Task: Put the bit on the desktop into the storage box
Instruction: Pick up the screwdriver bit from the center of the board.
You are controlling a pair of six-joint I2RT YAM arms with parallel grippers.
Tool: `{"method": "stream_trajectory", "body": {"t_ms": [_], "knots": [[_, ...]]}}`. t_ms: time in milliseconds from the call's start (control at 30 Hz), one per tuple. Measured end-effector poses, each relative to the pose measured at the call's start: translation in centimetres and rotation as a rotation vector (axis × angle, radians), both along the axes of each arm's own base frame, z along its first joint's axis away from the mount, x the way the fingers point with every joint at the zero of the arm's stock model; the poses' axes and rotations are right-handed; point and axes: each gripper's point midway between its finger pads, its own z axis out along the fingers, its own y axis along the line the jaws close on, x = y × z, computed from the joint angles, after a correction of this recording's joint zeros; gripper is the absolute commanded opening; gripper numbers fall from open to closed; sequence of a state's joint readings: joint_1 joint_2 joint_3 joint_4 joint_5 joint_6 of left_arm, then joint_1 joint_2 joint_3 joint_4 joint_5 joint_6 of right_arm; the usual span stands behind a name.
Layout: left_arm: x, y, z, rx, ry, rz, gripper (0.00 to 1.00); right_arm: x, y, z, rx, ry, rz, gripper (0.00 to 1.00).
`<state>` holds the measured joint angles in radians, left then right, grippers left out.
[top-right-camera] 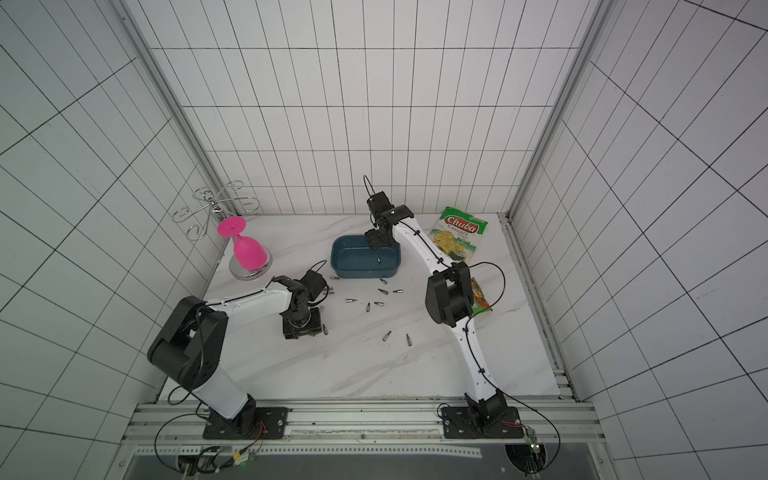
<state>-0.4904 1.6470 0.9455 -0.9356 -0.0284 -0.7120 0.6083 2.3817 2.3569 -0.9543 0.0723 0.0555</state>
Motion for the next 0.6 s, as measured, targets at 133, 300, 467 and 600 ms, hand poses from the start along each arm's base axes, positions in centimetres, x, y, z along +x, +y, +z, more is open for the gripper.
{"method": "stream_trajectory", "body": {"t_ms": [133,300,467,600], "knots": [[-0.6,0.1,0.2,0.000,-0.001,0.003,0.61,-0.5,-0.4,0.5,-0.004,0.001,-0.002,0.75],[-1.2,0.1,0.1,0.001,0.002,0.003,0.56,-1.4,-1.2,0.9,-0.019,0.004,-0.007,0.75],[-1.6,0.1,-0.1,0.003,0.011,0.004,0.50,-2.7,-2.0,1.1,-0.037,0.013,-0.012,0.77],[-1.7,0.0,-0.2,0.000,0.013,0.006,0.43,-4.5,-3.1,1.1,-0.051,0.021,-0.026,0.79]]}}
